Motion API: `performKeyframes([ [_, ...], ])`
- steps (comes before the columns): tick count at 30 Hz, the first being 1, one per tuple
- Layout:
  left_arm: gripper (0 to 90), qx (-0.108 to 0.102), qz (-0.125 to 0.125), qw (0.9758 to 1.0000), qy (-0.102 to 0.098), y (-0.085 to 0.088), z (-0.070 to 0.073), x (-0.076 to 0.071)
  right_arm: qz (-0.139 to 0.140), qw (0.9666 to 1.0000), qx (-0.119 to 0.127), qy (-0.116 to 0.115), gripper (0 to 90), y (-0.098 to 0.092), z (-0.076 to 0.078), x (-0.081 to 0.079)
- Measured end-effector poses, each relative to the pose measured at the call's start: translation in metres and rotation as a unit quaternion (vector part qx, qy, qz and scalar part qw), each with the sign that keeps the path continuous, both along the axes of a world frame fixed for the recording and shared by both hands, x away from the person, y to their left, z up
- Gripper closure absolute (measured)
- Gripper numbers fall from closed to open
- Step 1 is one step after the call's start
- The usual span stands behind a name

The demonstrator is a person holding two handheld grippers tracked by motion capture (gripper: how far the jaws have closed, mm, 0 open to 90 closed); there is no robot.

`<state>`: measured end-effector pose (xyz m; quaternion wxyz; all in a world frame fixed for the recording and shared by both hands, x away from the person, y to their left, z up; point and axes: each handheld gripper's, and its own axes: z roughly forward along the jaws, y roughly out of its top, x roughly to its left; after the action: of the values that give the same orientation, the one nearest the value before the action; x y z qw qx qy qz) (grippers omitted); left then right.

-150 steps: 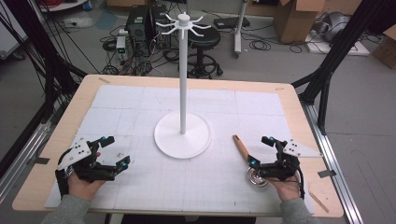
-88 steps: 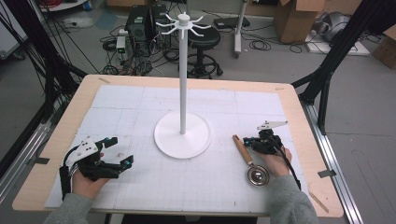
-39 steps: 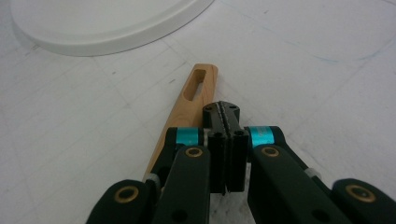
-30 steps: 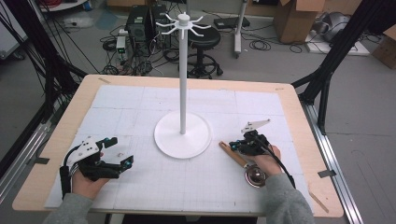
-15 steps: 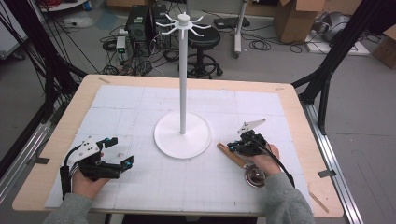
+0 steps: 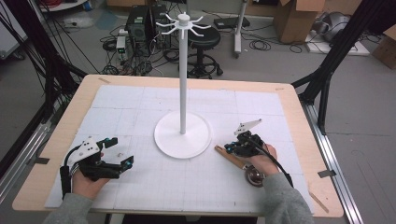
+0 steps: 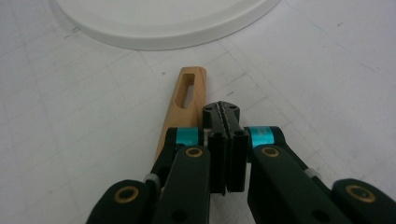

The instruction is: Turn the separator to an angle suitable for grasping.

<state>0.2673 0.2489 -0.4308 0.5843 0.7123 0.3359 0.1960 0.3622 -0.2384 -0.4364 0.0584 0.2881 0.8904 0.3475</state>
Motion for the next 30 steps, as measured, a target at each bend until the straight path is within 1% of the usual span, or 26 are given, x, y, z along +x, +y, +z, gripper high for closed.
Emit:
performKeyframes([
  [1,1.8,0.000,0.000,1.0000,0.000,0.000,0.000,0.000,0.003,1.0000,-0.002,-0.003,90.0,0.001,0.000,0.000],
  [5,1.8,0.000,0.000,1.0000,0.000,0.000,0.000,0.000,0.011,0.9999,-0.004,0.001,90.0,0.005,0.000,-0.001],
  [14,1.8,0.001,0.000,1.0000,0.000,0.000,0.000,0.000,0.032,0.9994,-0.009,-0.002,90.0,0.015,0.001,-0.005],
  [17,1.8,0.002,0.000,1.0000,0.000,0.000,0.000,0.000,0.041,0.9991,-0.011,0.002,90.0,0.018,0.002,-0.006],
  [20,1.7,0.002,-0.001,1.0000,0.002,0.000,-0.001,0.000,0.039,0.9991,-0.012,0.006,90.0,0.020,0.002,-0.007],
  [22,1.8,0.001,-0.001,1.0000,0.003,-0.001,-0.001,0.000,0.044,0.9989,-0.012,0.010,90.0,0.022,0.002,-0.007],
  [28,1.8,0.003,-0.001,1.0000,0.004,0.000,-0.001,0.000,0.056,0.9983,-0.012,0.008,90.0,0.026,0.002,-0.009],
  [30,1.8,0.004,-0.001,1.0000,0.005,0.000,-0.001,0.001,0.060,0.9981,-0.012,0.011,90.0,0.027,0.002,-0.010],
])
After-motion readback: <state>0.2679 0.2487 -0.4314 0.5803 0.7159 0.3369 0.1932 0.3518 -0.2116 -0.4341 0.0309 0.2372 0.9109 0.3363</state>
